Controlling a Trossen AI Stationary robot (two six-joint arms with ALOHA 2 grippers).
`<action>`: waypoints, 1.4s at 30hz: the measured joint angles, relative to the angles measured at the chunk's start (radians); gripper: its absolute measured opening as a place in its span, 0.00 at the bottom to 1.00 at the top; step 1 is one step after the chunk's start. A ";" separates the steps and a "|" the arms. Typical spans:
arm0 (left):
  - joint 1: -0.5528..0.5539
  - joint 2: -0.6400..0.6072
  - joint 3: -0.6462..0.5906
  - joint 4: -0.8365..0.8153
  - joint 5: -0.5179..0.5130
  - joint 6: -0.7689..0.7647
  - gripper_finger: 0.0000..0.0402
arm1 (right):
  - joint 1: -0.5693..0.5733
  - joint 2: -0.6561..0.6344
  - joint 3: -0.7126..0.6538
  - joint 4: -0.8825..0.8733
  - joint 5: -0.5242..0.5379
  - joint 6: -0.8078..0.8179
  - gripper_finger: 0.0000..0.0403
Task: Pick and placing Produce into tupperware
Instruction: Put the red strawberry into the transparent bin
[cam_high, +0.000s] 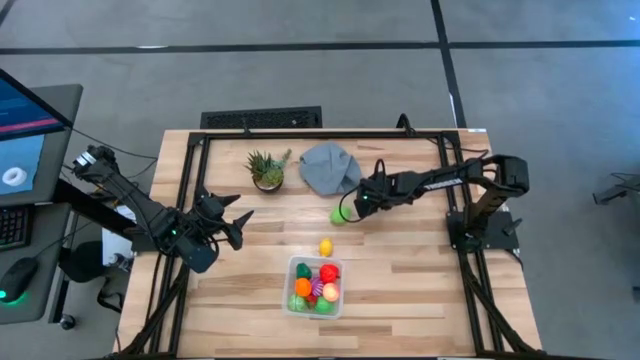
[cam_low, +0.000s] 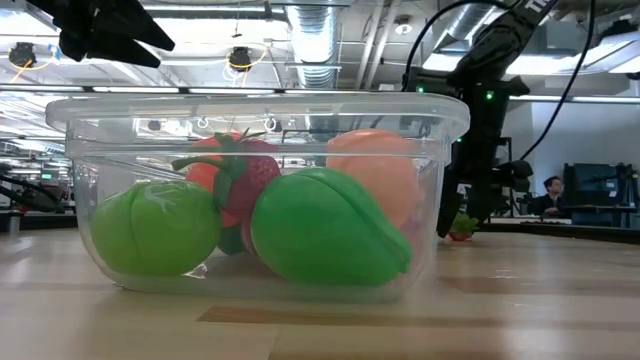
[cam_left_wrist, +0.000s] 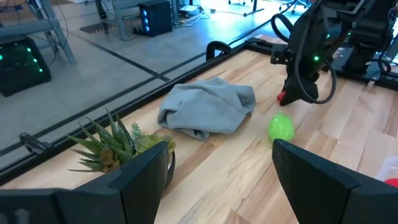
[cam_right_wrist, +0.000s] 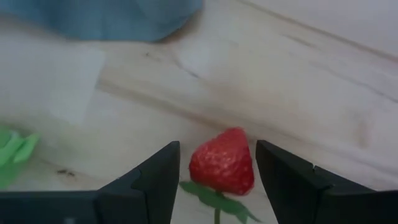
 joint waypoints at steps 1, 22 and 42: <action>0.000 0.000 0.000 0.000 -0.001 0.000 0.69 | 0.000 0.000 0.000 0.001 0.002 -0.001 0.57; 0.000 0.000 0.000 0.000 -0.001 -0.004 0.69 | 0.000 0.000 0.000 0.005 -0.013 -0.018 0.47; 0.000 0.000 0.000 0.001 0.001 -0.005 0.69 | 0.002 0.000 0.000 0.003 -0.064 -0.017 0.54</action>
